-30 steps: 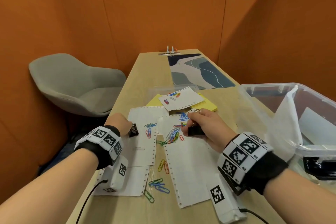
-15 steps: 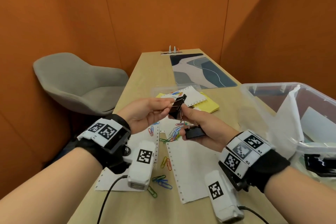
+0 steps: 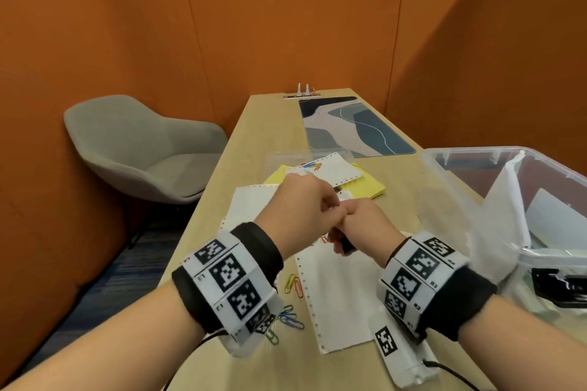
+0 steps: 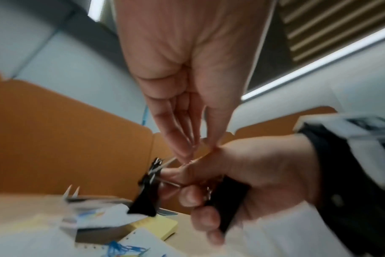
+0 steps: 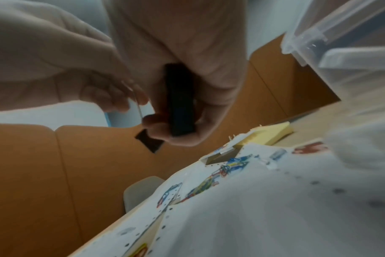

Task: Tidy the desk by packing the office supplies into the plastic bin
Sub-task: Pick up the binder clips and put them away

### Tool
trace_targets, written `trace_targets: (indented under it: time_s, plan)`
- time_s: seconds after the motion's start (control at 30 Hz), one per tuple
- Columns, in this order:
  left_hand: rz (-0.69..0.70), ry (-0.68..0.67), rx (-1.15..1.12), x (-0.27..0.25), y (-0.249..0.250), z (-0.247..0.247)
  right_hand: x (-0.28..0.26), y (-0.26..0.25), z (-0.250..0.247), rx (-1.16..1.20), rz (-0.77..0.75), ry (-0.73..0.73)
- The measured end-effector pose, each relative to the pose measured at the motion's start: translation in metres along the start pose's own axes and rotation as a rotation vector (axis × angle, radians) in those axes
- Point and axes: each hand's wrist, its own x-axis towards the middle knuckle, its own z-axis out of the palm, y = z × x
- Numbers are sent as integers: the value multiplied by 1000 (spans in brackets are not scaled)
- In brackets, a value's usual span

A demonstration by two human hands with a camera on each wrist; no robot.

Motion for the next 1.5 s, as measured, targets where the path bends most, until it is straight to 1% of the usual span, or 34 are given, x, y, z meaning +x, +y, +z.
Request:
trace_targets:
  time_s: [0.03, 0.07, 0.13, 0.17, 0.23, 0.27, 0.3, 0.37, 0.4, 0.43, 0.5, 0.57, 0.63, 0.73, 0.8, 0.87, 0.93, 0.97, 1.03, 1.1, 1.13, 1.2, 1.27, 1.3, 1.37, 1.43, 1.5]
  plan:
    - [28, -45, -46, 0, 0, -1, -1, 0, -1, 32, -21, -28]
    - [21, -84, -143, 2, -3, -4, -2, 1, -2, 82, -39, -58]
    - [-72, -111, -386, 7, -14, -11, -3, 3, -8, 201, -66, -130]
    - [-132, -95, -473, 10, -21, -13, -3, 4, -10, 247, -74, -173]
    - [-227, -83, -576, 11, -33, -13, -4, 4, -13, 283, -82, -255]
    - [-265, -120, -636, 11, -37, -12, -4, 3, -14, 292, -84, -293]
    - [-294, -196, -704, 10, -40, -11, -5, 2, -14, 307, -86, -331]
    - [-323, -388, -868, 5, -44, -7, -7, 0, -13, 352, -82, -393]
    - [-324, -437, -945, 3, -45, -5, -7, -1, -12, 365, -81, -413]
    - [-321, -442, -988, 3, -46, -2, -8, -2, -12, 366, -77, -423]
    - [-342, -387, -990, 4, -46, 1, -7, -4, -10, 337, -54, -403]
    - [-371, -353, -938, 4, -44, 5, -7, -8, -9, 284, -18, -337]
    - [-362, -353, -834, 4, -42, 10, -6, -11, -7, 238, 15, -258]
    - [-332, -318, -638, 8, -41, 16, -3, -13, -7, 151, 61, -136]
    - [-328, -325, -575, 11, -41, 17, 0, -12, -7, 60, 42, -61]
    - [-328, -347, -522, 11, -41, 17, 3, -9, -9, -84, 17, 19]
    - [-321, -375, -393, 10, -44, 17, 3, -8, -12, -169, 15, 85]
    - [-314, -377, -290, 8, -46, 18, 4, -8, -14, -134, 26, 89]
    - [-309, -368, -139, 2, -53, 19, 3, -14, -19, 85, 34, 59]
    - [-331, -370, -180, -3, -62, 23, -1, -23, -24, 263, 19, 37]
    - [-341, -364, -225, -5, -65, 25, -1, -25, -26, 293, 6, 38]
    - [-367, -300, -358, -5, -67, 27, -2, -26, -26, 231, -1, 42]
    - [-382, -211, -559, -3, -64, 24, -2, -19, -24, 131, 55, 9]
    - [-372, -183, -661, -2, -62, 22, -2, -15, -22, 112, 103, -32]
    - [-332, -159, -808, 0, -58, 18, -3, -9, -18, 171, 185, -141]
    - [-279, -155, -861, 1, -54, 15, -4, -8, -15, 299, 198, -221]
    - [-269, -148, -839, 1, -52, 13, -4, -10, -14, 396, 158, -238]
